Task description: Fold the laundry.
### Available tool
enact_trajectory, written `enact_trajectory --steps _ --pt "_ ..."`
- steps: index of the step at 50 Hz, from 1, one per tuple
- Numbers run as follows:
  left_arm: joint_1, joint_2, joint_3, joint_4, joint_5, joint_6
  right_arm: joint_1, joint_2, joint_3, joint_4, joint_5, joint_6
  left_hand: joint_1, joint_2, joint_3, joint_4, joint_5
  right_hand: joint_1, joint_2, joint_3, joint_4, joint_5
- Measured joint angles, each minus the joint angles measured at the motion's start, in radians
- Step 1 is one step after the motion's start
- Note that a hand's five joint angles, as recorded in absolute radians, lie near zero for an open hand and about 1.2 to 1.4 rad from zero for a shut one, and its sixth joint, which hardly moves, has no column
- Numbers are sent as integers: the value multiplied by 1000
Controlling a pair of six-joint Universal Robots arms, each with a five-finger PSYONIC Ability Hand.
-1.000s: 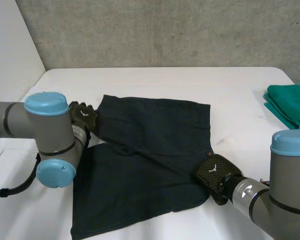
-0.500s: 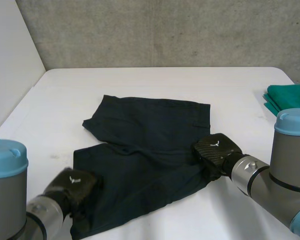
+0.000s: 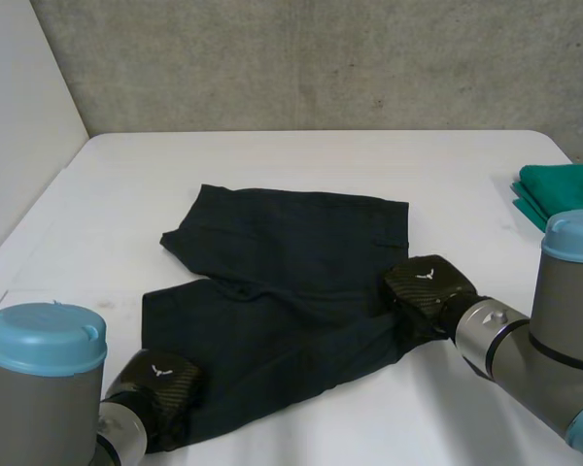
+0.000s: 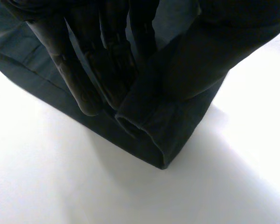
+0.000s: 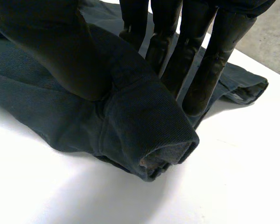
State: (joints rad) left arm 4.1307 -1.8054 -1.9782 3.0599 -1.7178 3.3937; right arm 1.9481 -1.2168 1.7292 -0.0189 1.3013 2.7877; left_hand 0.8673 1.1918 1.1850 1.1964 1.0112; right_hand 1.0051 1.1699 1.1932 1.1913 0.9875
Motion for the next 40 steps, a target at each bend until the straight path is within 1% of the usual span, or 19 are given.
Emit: enact_trajectory --steps 4,5,7,9,11,12,14,16,18,19,21,23,26,29,31,32,35,36,40 --pt "-19 42 19 3 -36 4 -7 -18 -3 11 0 -8 0 2 1 0 0 0 0 0 0 0" --pt "-25 81 30 1 -49 8 -10 -40 -5 24 0 -18 0 2 1 0 0 0 0 0 0 0" --pt "-28 102 34 -2 -53 11 -11 -49 -6 32 0 -23 0 2 2 0 0 0 0 0 0 0" --pt "-34 190 53 -26 -63 33 -14 -108 -9 114 -8 -92 0 3 3 0 0 0 0 0 0 0" --pt "-36 212 58 -36 -64 41 -15 -124 -10 145 -11 -120 0 3 3 0 0 0 0 0 0 0" --pt "-39 261 67 -74 -64 67 -19 -161 -13 223 -17 -195 0 4 3 0 0 0 0 0 0 0" --pt "-44 298 73 -121 -60 100 -27 -202 -13 324 -22 -296 0 4 3 0 0 0 0 0 0 0" --pt "-57 332 76 -203 -47 155 -48 -254 -7 468 -24 -445 0 4 3 0 0 0 0 0 0 0" --pt "-68 344 75 -253 -35 189 -59 -272 -2 526 -24 -508 0 4 3 0 0 0 0 0 0 0" --pt "-79 350 73 -298 -21 221 -84 -299 7 613 -25 -607 0 4 3 0 0 0 0 0 0 0" --pt "-90 353 72 -340 -3 256 -113 -319 13 677 -27 -690 0 4 4 1 0 0 0 0 0 0" --pt "-96 348 75 -354 13 279 -137 -327 15 705 -30 -735 0 4 4 2 0 0 0 0 0 0" --pt "-97 329 84 -335 24 295 -159 -320 12 697 -34 -745 0 5 4 4 0 0 0 0 0 0" --pt "-94 251 114 -241 29 300 -162 -259 -1 625 -35 -685 6 -7 0 -3 -5 0 0 0 0 0" --pt "-94 251 114 -241 29 300 -162 -259 -1 625 -35 -685 6 -7 0 -3 -5 0 0 0 0 0" --pt "-96 172 132 -163 25 290 -142 -183 -18 548 -30 -609 -256 -294 -291 -297 -293 0 0 0 0 0" --pt "-98 146 136 -140 23 282 -131 -153 -25 518 -26 -578 -256 -294 -291 -297 -293 0 0 0 0 0" --pt "-105 104 140 -109 17 247 -114 -114 -37 471 -18 -528 -508 -806 -793 -812 -801 0 0 0 0 0" --pt "-110 79 140 -100 14 146 -102 -88 -44 410 -2 -468 -491 -807 -800 -819 -807 0 0 0 0 0"
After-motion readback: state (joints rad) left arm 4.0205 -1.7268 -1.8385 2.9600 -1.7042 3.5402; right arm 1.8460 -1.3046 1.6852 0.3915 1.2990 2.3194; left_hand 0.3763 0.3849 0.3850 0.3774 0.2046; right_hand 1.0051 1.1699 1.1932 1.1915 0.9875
